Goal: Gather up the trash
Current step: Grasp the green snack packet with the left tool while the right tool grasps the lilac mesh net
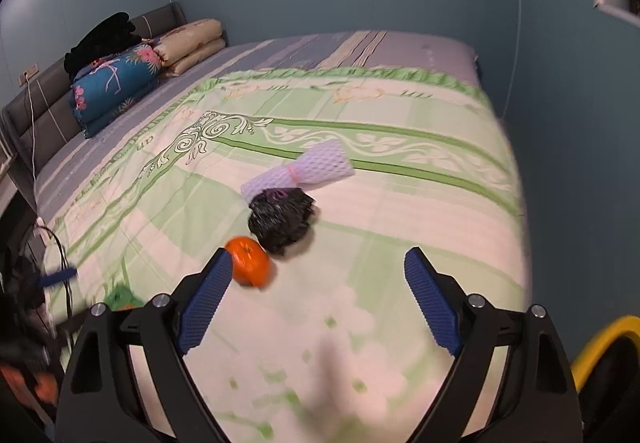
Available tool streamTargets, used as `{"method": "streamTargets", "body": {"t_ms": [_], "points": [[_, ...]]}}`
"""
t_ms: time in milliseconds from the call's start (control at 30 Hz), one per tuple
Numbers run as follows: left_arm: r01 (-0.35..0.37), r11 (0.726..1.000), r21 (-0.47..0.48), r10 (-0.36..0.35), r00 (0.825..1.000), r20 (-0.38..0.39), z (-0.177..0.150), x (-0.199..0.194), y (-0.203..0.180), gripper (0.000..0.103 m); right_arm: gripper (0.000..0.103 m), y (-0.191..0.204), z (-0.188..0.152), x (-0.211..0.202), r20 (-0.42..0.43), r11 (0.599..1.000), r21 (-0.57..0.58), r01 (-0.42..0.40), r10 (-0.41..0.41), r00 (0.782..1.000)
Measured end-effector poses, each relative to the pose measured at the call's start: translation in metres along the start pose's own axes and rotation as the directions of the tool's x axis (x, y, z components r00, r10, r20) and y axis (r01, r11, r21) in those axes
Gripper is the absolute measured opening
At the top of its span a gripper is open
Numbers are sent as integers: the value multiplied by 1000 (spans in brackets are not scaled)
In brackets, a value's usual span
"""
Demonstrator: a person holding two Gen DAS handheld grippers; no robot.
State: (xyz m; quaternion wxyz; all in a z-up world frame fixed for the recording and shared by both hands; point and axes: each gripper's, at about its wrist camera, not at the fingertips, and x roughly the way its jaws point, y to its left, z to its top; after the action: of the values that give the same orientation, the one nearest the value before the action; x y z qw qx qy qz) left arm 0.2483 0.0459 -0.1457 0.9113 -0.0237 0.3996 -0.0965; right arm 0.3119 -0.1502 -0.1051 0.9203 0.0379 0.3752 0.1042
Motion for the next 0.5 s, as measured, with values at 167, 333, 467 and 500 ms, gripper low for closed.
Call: {"method": "streamTargets", "body": {"t_ms": [167,333,467,500], "points": [[20,999,-37,-22,999,-40,-11,24,15,95,84,1,30,56,-66,997,68,-43,47,997],[36,996,-84,-42,997,-71,-15,43,28,95,84,-1,59,114,-140,986,154,-57,79,987],[38,994,-101,-46,996,-81,-16,53,33,95,84,-5,73,160,-221,976,213,-43,91,971],[46,993,-106,-55,995,-86,-16,56,34,95,84,-6,75,169,-235,975,220,-32,85,968]]}}
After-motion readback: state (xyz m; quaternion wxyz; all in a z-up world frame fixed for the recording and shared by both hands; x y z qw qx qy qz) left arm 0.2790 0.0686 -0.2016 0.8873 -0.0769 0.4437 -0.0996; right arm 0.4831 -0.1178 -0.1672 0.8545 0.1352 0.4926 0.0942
